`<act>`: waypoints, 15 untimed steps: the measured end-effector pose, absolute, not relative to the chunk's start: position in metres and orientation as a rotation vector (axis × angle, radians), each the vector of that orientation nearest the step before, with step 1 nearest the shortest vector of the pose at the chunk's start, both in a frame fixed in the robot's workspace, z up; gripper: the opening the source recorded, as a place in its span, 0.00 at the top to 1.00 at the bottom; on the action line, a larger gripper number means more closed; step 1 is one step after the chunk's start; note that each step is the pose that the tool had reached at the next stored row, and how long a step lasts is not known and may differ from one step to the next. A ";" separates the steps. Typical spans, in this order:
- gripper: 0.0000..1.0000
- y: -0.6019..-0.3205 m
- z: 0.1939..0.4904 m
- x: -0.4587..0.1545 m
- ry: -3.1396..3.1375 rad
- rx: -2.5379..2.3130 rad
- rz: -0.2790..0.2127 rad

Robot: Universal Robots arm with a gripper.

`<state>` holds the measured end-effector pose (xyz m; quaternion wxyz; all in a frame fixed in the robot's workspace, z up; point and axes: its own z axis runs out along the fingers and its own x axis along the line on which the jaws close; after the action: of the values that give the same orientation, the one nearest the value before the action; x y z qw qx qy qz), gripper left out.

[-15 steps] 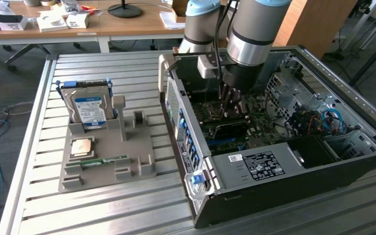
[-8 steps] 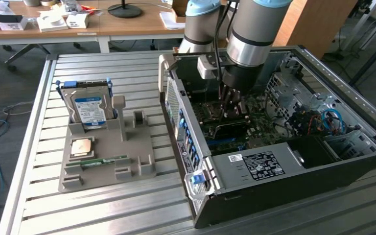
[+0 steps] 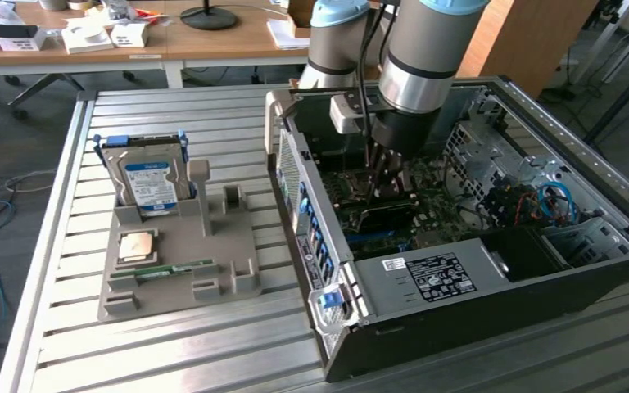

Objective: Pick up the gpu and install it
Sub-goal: 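Press down on the gpu until it lock into place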

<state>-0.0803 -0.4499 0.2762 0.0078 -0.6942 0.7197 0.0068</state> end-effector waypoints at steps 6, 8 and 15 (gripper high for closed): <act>0.89 -0.450 0.276 -0.082 2.249 -2.170 0.021; 0.89 -0.450 0.274 -0.082 2.249 -2.170 0.021; 0.89 -0.450 0.273 -0.082 2.250 -2.170 0.021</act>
<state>-0.0819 -0.4499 0.2731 0.0079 -0.6943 0.7197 0.0068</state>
